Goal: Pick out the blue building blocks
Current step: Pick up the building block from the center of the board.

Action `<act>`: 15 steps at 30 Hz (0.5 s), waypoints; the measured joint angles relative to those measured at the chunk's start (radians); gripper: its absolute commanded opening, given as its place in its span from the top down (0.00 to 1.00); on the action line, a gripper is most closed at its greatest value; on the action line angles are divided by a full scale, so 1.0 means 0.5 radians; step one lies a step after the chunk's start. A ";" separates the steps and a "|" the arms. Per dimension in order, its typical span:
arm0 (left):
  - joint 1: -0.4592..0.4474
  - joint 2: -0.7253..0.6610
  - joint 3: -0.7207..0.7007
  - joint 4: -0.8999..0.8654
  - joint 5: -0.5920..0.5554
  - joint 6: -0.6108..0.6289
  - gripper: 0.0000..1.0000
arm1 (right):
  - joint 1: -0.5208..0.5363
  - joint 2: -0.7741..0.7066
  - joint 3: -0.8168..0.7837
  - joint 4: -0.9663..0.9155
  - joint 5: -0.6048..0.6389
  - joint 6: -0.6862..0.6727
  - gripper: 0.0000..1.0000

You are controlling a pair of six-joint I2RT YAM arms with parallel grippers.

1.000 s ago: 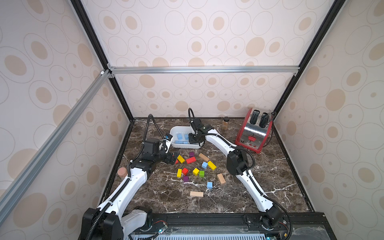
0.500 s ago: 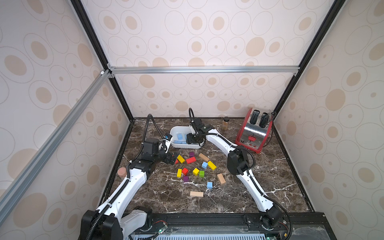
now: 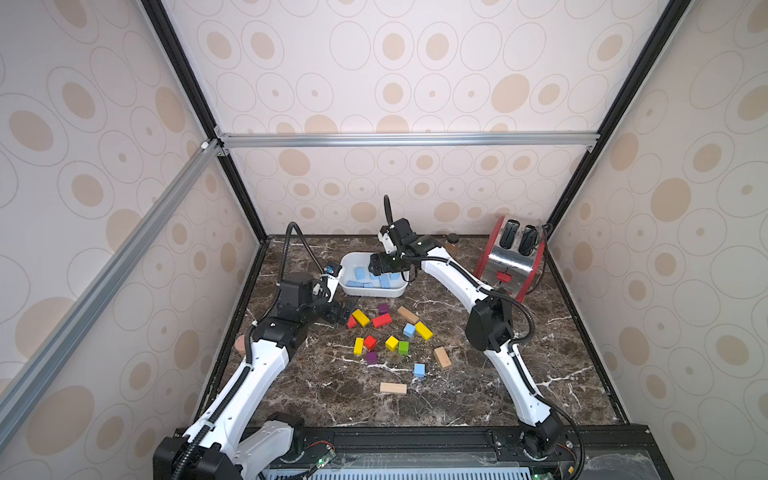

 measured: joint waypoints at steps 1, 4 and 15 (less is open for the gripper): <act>0.000 -0.005 0.011 -0.006 0.001 0.006 0.01 | 0.001 -0.038 -0.026 -0.001 0.005 -0.011 0.06; 0.000 -0.029 0.037 -0.037 0.012 0.027 0.01 | 0.001 -0.177 -0.134 -0.002 0.024 -0.053 0.00; -0.030 -0.130 0.075 -0.115 0.111 0.095 0.01 | 0.014 -0.773 -0.726 -0.010 0.188 -0.185 0.00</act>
